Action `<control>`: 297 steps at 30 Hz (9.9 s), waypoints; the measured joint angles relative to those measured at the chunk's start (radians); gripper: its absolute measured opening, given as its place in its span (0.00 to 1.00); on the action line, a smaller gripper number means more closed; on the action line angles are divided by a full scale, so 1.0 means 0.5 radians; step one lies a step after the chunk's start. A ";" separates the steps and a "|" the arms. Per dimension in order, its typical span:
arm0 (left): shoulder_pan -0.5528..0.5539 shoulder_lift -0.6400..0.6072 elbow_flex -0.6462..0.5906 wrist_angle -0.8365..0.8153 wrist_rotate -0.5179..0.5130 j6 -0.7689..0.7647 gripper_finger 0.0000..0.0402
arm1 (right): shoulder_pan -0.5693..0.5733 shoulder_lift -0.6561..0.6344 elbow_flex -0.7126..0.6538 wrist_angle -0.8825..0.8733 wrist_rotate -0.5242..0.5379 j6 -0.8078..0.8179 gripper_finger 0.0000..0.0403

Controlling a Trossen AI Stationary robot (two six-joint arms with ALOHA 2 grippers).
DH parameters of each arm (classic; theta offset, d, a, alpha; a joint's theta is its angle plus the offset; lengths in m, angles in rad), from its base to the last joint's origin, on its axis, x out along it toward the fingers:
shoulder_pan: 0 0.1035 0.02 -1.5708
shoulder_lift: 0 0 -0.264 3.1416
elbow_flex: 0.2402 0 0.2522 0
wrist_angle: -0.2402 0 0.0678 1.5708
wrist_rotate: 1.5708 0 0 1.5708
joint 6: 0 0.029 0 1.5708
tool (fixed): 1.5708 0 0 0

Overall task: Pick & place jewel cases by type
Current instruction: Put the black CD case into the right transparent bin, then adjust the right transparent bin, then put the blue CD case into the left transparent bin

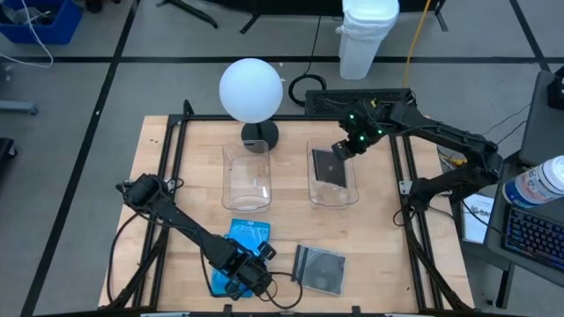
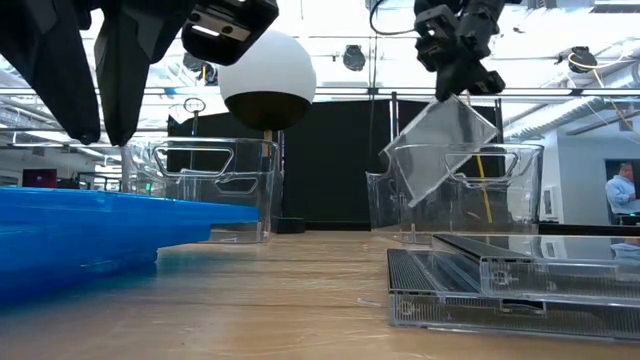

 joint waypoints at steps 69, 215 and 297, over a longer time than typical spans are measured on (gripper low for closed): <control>-0.008 0.000 -0.002 -0.058 -0.104 0.032 0.12 | 0.062 0.317 -0.568 0.587 0.422 -0.644 0.44; 0.218 -3.023 -2.889 2.176 -0.105 -0.492 0.08 | 1.496 -0.039 -0.826 1.512 0.984 -0.412 0.41; 0.218 -3.022 -2.889 2.103 -0.102 -0.517 0.08 | 2.100 1.796 0.339 2.459 1.671 -2.247 0.63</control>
